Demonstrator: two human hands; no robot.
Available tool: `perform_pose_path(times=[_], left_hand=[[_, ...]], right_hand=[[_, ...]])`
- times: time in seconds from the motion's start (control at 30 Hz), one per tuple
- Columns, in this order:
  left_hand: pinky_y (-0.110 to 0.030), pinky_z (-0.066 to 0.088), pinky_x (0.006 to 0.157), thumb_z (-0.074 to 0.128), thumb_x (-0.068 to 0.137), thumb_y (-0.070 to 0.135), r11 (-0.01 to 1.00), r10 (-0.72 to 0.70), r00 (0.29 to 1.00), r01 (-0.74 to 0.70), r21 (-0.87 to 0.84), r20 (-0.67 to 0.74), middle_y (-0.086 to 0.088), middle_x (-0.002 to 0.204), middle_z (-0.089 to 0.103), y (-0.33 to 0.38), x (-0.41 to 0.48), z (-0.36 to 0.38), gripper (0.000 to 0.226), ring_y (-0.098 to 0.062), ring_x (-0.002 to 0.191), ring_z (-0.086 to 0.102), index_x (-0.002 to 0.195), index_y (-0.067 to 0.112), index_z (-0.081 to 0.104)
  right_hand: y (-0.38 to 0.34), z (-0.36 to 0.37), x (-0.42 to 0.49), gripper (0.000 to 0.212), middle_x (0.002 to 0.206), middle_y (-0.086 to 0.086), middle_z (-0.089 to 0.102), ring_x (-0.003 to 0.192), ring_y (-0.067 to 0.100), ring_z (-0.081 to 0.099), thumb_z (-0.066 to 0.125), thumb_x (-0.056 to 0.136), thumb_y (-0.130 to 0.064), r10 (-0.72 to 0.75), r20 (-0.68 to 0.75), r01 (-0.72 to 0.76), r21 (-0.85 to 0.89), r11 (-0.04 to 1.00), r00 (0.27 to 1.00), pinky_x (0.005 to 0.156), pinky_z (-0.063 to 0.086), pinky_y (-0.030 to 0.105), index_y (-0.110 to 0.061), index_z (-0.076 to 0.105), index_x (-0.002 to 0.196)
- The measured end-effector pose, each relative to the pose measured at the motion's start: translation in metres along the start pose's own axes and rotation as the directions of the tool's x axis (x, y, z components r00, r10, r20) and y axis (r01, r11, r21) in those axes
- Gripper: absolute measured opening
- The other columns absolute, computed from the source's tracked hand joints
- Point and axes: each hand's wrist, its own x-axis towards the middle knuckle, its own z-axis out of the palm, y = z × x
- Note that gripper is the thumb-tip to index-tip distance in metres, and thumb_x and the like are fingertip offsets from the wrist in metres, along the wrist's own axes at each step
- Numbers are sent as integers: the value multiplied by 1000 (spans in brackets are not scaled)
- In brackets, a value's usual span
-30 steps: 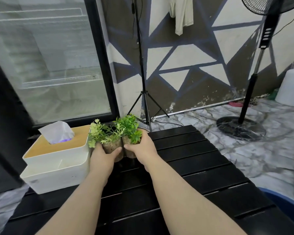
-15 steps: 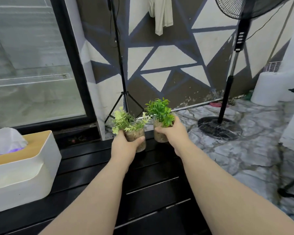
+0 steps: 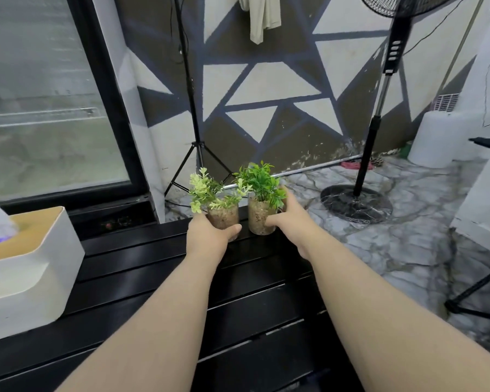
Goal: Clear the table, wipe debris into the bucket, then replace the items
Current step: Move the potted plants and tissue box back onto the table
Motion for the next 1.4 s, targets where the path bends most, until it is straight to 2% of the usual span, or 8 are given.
perform_pose_path(times=[0.13,0.27,0.57,0.77,0.87,1.0,1.13,1.4], left_hand=[[-35,41,90,73,72,32,999,-42,996,42,-5,-84,-7,135,49,-16,-28,-27,70,-26,121,48,132,18,39],[-26,38,80,62,80,30,969,-109,981,69,-237,-159,8,112,60,-29,-74,-72,27,-10,100,54,107,28,55],[-31,47,74,55,85,15,861,-280,897,78,-502,-341,-6,88,66,-78,-125,-227,10,-18,81,60,81,22,60],[-34,33,93,45,86,38,993,-97,826,121,7,-555,-4,121,53,-105,-70,-314,29,-21,113,42,112,31,56],[-43,29,107,36,85,54,982,-170,911,124,-143,-376,7,143,37,-113,-44,-321,51,-16,131,32,134,39,35],[-35,33,92,30,74,77,901,-303,951,268,-342,-54,15,131,48,-109,-37,-320,59,-12,118,45,126,51,40],[-41,37,102,28,73,80,909,-255,967,250,-334,30,12,125,57,-93,-55,-313,52,-15,113,53,108,50,52],[-27,42,73,34,72,75,857,-125,985,168,-487,119,28,91,69,-21,-142,-217,45,8,83,63,97,47,58]], right_hand=[[-1,3,-43,73,133,-6,39,116,10,37,51,73,-3,-26,-243,45,72,996,970,89,29,29,-38,32,135],[-7,33,-87,46,117,-8,51,105,10,47,52,74,-3,-142,-346,150,-5,989,928,86,38,31,-36,47,106],[-72,171,-129,9,85,-9,55,75,3,52,56,84,-26,-85,192,71,79,994,978,61,38,21,-34,58,88],[-102,258,-129,42,136,-14,37,120,5,40,52,83,-55,-65,445,-20,184,983,893,91,37,27,-47,46,124],[-97,282,-130,61,155,-12,15,140,12,20,47,83,-62,-23,470,-66,172,983,883,111,25,41,-47,28,138],[-98,288,-137,61,154,-13,20,139,17,22,41,80,-71,36,494,-135,166,977,869,104,25,38,-58,17,135],[-101,265,-140,57,146,-14,36,130,11,32,42,79,-71,37,461,-157,226,961,887,98,27,32,-53,33,132],[-70,124,-164,49,126,-26,53,123,4,42,45,67,-82,37,326,-129,265,956,945,107,30,40,-60,49,111]])
